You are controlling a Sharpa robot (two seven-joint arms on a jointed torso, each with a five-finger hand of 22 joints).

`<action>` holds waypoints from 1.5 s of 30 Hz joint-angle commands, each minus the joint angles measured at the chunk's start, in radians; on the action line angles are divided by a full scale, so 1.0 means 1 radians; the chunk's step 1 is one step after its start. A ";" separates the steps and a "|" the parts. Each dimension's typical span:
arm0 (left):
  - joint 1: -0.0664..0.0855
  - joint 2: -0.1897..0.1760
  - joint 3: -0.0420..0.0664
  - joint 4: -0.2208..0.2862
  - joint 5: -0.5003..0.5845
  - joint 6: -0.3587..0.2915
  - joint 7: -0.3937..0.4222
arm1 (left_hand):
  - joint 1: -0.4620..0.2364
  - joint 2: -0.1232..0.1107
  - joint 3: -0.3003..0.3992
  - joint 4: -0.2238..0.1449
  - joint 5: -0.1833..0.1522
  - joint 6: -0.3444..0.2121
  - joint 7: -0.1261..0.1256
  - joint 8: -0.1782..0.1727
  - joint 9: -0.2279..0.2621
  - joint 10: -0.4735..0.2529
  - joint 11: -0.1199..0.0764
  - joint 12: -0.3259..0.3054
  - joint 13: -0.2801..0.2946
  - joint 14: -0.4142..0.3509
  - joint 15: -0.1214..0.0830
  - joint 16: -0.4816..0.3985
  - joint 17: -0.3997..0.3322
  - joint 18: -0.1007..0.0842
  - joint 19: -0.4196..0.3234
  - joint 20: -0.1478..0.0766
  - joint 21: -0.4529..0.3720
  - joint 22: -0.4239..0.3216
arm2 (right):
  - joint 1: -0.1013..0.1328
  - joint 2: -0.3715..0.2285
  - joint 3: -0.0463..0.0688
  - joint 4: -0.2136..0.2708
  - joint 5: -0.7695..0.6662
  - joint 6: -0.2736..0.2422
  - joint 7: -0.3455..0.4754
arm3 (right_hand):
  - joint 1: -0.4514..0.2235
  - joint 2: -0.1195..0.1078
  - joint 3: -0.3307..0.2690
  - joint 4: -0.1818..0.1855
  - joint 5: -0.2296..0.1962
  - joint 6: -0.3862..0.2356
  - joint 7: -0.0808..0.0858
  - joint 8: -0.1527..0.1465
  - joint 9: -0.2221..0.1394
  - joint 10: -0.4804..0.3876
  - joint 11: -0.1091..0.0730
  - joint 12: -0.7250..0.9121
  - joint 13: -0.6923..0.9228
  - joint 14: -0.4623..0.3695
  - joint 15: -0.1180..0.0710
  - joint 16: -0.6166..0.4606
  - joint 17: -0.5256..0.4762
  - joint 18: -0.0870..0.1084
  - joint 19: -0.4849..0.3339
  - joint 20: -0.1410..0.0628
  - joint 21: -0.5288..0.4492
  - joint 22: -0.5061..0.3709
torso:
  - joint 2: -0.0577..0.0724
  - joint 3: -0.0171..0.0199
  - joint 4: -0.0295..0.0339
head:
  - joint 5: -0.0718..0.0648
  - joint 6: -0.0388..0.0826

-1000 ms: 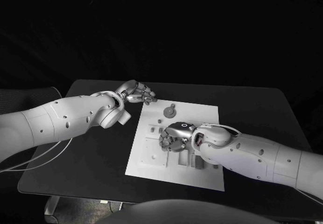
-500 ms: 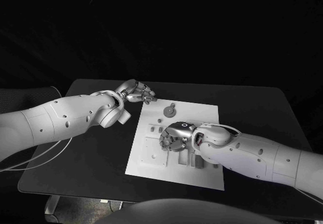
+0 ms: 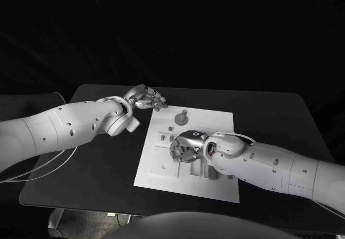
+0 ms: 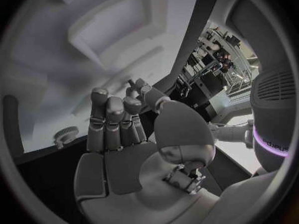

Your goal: Assemble the parts on the task board

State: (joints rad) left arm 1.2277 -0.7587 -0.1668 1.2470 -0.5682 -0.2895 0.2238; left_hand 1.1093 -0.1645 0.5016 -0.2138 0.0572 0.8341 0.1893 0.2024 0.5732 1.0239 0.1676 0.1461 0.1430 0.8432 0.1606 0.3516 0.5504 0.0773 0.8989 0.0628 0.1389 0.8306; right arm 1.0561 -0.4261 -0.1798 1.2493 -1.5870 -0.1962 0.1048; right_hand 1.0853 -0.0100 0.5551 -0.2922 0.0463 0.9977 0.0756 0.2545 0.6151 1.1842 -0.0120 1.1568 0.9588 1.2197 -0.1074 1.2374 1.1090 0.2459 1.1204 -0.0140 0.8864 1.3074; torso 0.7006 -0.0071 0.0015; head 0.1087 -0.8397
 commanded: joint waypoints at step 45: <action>0.001 -0.011 0.001 -0.009 0.008 0.002 0.010 | -0.002 0.003 0.002 0.000 -0.002 0.002 0.004 0.002 -0.004 0.008 0.002 -0.009 -0.002 -0.004 0.005 -0.006 0.003 0.020 -0.007 0.002 -0.007 0.002 | 0.088 -0.262 0.064 0.193 0.193 -0.091 -0.005 | -0.011 -0.094 -0.025 0.014 0.006 -0.160 0.089 -0.102 -0.063 -0.042 0.062 0.002 0.009 -0.021 0.050 0.016 0.009 0.016 -0.010 0.011 0.007 0.017 | -0.001 0.0001 -0.0038 | -0.022 0.031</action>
State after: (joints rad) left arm 1.2277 -0.7706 -0.1669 1.2370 -0.5670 -0.2892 0.2234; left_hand 1.1093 -0.1645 0.5016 -0.2138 0.0572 0.8341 0.1893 0.2024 0.5712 1.0275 0.1712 0.1424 0.1415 0.8432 0.1606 0.3516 0.5518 0.0844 0.8989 0.0628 0.1351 0.8321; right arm 1.1458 -0.6846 -0.1138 1.4343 -1.4485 -0.2723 0.0919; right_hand 1.0818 -0.1056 0.5341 -0.2813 0.0465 0.8349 0.1619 0.1527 0.5528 1.1384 0.0484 1.1523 0.9670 1.1944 -0.0600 1.2491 1.1165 0.2453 1.1059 0.0004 0.8901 1.3073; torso 0.6998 -0.0069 -0.0012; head 0.0889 -0.8121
